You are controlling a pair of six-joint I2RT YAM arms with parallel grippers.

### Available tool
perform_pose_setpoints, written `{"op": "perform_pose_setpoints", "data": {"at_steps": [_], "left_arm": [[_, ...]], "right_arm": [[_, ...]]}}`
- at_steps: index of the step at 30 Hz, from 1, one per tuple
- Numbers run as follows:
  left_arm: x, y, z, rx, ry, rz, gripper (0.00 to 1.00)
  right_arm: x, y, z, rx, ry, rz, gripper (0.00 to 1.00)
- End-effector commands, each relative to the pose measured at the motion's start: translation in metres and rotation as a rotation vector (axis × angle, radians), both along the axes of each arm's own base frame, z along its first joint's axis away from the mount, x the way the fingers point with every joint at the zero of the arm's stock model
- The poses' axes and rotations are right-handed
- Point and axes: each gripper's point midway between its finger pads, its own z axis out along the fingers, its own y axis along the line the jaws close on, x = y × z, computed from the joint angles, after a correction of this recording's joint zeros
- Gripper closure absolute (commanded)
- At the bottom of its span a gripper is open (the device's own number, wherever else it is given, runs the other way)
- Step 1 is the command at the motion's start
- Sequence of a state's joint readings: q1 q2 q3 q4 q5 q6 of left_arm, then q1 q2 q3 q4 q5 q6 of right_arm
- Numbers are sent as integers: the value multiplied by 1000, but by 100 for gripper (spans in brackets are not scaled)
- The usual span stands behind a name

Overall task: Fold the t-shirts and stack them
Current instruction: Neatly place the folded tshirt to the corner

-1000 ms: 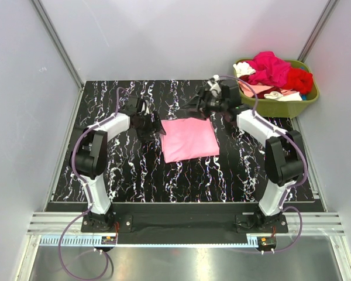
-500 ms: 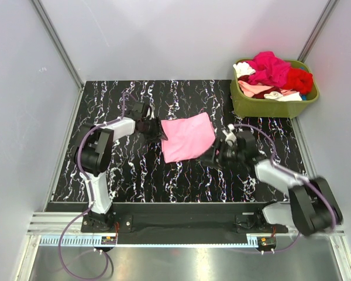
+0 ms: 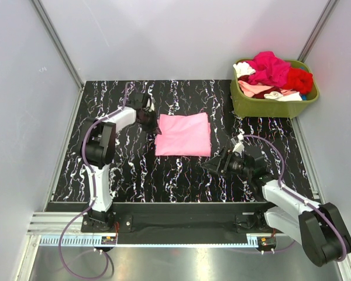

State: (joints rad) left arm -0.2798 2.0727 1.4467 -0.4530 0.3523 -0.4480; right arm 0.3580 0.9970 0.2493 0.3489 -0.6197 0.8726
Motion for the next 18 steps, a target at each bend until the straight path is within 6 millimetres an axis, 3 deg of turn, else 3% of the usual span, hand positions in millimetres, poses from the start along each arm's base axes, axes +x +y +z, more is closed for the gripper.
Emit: {"op": "perform_pose_setpoints", "data": {"at_steps": [1,2,4,5,6,7,9,10,11,12,13,15,16,18], "left_arm": [[33,62,15,217,-55,19,100],[44,85,14,279,-61,58,100],[51,108,19,351,-47,73,100],[71,122,31,400,-87,100,100],[79,134,34,462,-105,93,100],[83,151,29,530,-84,106,100],[111,170,52,585,-154,132,100],[115,183,54,629,-144,150,100],[120,200,42,649,-116,168,100],[137,209,62,656,-173,199,100],[141,230,53,691,-152,232,100],[153,246,62,710,-190,264,100],[161,269,68,735,-222,317,100],[169,286,74,765,-260,349,100]], "right_arm": [[7,3,9,23,-61,-6,25],[7,2,9,22,-61,-9,25],[7,2,7,18,-58,-11,24],[8,2,8,19,-61,-13,24],[8,2,4,15,-48,-10,24],[9,4,4,17,-47,-4,24],[10,6,4,26,-48,11,24],[10,7,1,25,-29,15,25],[10,8,0,25,-27,20,25],[11,8,0,27,-32,22,25],[11,9,-2,29,-24,25,25],[12,10,-3,30,-23,27,25],[11,10,-3,32,-21,28,25],[12,10,-3,35,-22,30,25]]}}
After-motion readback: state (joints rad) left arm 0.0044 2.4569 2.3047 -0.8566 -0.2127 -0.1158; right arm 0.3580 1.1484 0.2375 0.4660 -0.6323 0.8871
